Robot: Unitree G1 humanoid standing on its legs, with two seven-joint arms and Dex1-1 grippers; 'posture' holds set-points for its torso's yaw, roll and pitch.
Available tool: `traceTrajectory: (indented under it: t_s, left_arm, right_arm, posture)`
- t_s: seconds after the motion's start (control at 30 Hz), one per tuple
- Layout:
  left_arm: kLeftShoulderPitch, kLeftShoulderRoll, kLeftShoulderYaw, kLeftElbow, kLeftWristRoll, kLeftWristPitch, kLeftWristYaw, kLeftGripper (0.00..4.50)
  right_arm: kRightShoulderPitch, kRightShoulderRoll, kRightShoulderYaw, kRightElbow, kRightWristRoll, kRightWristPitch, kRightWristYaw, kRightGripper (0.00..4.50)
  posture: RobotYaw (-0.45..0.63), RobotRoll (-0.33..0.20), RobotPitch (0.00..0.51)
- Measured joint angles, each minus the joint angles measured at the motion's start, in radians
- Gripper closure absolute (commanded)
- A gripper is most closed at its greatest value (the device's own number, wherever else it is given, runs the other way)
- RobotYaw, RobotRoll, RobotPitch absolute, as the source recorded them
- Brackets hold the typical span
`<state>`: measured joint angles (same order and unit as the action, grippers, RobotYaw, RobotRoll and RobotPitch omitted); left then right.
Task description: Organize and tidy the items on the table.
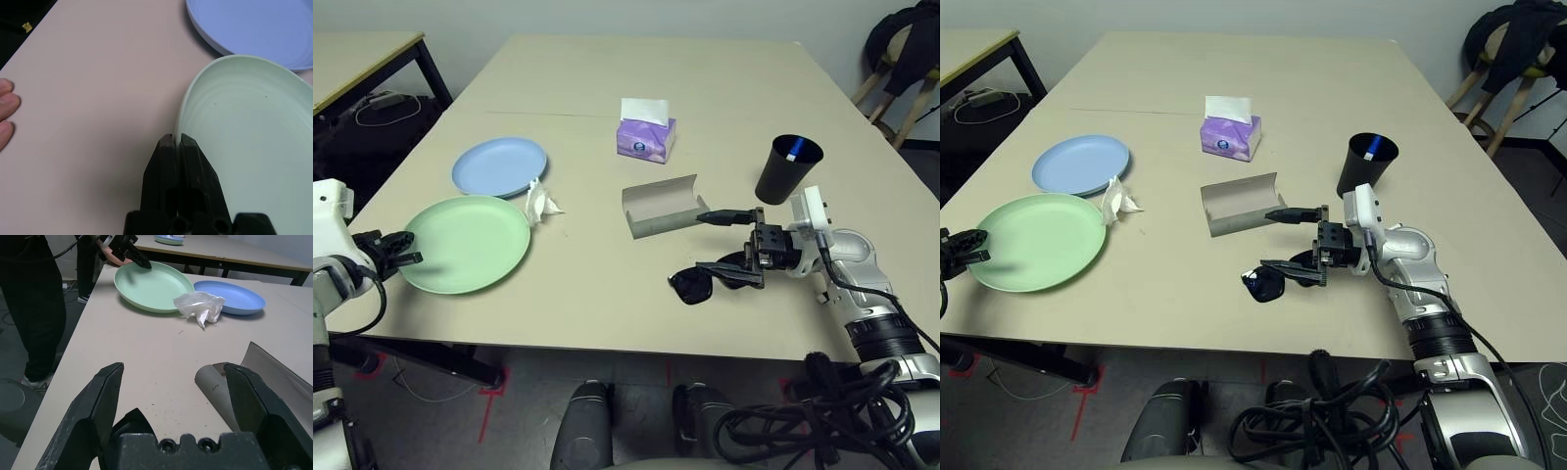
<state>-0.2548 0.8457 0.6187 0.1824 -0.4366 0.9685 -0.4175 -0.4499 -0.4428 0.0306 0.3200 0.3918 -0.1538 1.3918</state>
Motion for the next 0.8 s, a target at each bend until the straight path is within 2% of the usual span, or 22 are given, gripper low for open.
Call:
traceTrajectory:
  t_s: [0.23,0.4,0.6,0.8]
  left_arm:
    - [0.004,-0.032,0.128,-0.082,-0.051,0.070,0.058,4.47]
    - [-0.067,-0.075,0.174,-0.110,-0.085,0.104,0.118,4.47]
    - [-0.233,-0.152,0.170,-0.063,-0.092,0.078,0.216,4.47]
    - [-0.435,-0.234,0.083,0.163,-0.030,-0.104,0.326,4.47]
  right_arm:
    - [-0.002,0.004,0.000,0.001,0.001,0.000,-0.010,0.00]
    - [-0.002,0.009,-0.001,0.001,0.002,0.003,-0.023,0.00]
    - [0.005,0.017,-0.004,-0.004,0.004,0.007,-0.053,0.00]
    - [0.021,0.033,-0.011,-0.016,0.005,0.018,-0.138,0.00]
  posture:
    - [0.15,0.000,0.061]
    - [0.15,0.000,0.058]
    - [0.14,0.000,0.053]
    - [0.13,0.000,0.050]
